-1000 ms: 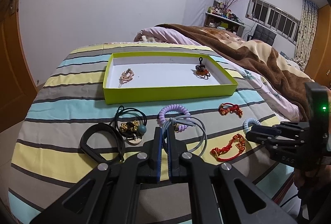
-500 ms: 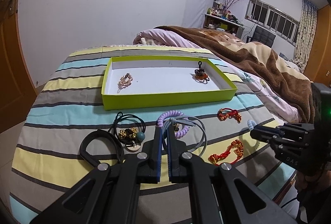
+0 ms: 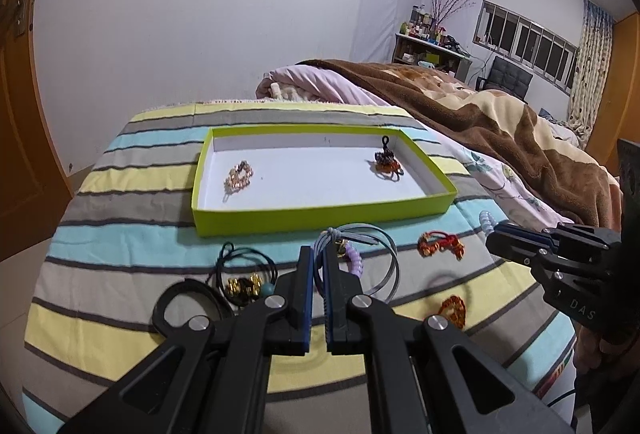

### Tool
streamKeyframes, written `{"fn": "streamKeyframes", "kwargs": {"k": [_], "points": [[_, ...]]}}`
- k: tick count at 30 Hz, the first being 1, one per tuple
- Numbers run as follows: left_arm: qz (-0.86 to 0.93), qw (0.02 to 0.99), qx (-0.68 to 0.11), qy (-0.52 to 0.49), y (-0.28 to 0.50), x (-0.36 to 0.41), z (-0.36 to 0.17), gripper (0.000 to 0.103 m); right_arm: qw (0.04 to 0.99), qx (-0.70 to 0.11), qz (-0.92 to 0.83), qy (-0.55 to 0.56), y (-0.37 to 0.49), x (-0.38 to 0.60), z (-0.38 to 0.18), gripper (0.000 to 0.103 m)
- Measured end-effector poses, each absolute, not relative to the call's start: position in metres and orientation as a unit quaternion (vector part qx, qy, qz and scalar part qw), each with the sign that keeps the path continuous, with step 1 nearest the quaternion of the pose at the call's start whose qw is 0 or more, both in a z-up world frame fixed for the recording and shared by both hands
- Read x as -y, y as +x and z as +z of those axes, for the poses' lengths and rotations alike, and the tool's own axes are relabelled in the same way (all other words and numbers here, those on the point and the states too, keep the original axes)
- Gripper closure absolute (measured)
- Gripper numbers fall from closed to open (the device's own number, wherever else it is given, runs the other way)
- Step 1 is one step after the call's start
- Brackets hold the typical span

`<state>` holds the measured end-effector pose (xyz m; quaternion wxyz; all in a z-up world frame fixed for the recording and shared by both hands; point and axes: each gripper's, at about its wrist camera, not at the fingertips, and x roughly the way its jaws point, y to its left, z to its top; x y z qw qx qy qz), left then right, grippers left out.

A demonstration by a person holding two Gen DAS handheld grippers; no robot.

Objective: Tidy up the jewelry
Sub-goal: 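Carry both hair ties into the green box and open both tools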

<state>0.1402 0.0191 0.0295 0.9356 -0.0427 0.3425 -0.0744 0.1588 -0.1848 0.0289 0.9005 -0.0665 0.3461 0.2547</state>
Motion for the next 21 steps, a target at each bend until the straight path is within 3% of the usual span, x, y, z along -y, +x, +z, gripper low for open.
{"fn": "streamKeyframes", "kwargs": {"k": [12,21], "points": [[-0.048,0.94,-0.335,-0.037,0.188,-0.035,0.038,0.098,0.905,-0.33,0.26,-0.07,0.209,0.169,0.04,0.094],[-0.03,0.93,-0.365,-0.033,0.232,-0.047,0.022,0.098,0.892,-0.362,0.261,-0.075,0.259,0.157,0.022,0.094]]}}
